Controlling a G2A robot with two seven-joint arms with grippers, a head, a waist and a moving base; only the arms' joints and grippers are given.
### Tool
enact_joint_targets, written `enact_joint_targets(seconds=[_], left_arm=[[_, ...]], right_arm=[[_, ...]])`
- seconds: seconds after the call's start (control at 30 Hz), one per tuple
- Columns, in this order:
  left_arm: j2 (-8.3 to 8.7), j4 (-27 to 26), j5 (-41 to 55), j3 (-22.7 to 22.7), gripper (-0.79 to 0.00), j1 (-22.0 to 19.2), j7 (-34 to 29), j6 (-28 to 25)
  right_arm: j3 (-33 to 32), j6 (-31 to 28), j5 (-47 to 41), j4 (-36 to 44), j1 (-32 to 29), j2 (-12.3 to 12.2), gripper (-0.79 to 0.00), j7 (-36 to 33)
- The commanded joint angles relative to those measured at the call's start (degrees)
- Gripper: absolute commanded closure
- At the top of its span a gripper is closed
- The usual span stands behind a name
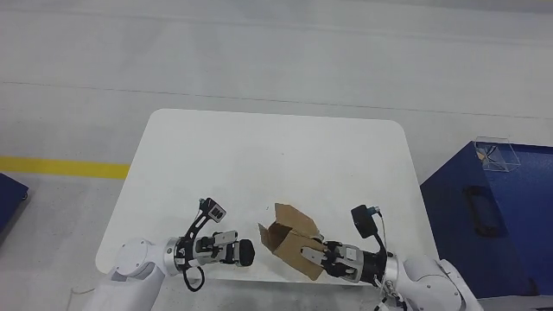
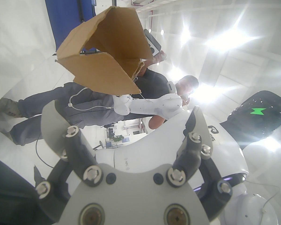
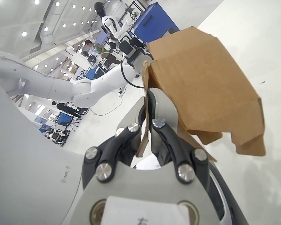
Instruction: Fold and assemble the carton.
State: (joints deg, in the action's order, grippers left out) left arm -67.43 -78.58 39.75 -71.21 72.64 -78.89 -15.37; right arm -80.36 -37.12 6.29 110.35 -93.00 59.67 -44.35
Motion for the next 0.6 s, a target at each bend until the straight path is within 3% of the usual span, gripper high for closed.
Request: enact_joint_targets(seconds=[0.0,0.1,0.3,0.37,0.57], left_arm=[[0.05,-0.51,-1.11,0.06,-0.785,0.07,1.03,0.35],[0.8,-3.87,-10.02,-0.93,-0.785,-0.18,5.21,3.09],[3.02,-16.59,-27.83,-4.63,-0.785,2.31,6.5,12.54],[3.36,-19.73,-30.34,-6.02,-0.785,3.54,9.29,13.46],[3.36,-19.73,-30.34,-6.02,-0.785,3.54,9.29,13.46]], right_arm=[[0.24,0.22,-0.3,-0.05,-0.12,0.01,0.0,0.0],[1.05,2.47,-3.93,-0.63,0.27,-0.15,0.0,-2.16],[1.75,7.04,-14.32,-3.62,2.27,-0.76,0.0,-10.95],[1.73,7.95,-16.23,-4.55,3.35,-0.92,0.0,-12.98],[1.73,7.93,-16.36,-4.68,3.51,-0.94,0.0,-13.18]])
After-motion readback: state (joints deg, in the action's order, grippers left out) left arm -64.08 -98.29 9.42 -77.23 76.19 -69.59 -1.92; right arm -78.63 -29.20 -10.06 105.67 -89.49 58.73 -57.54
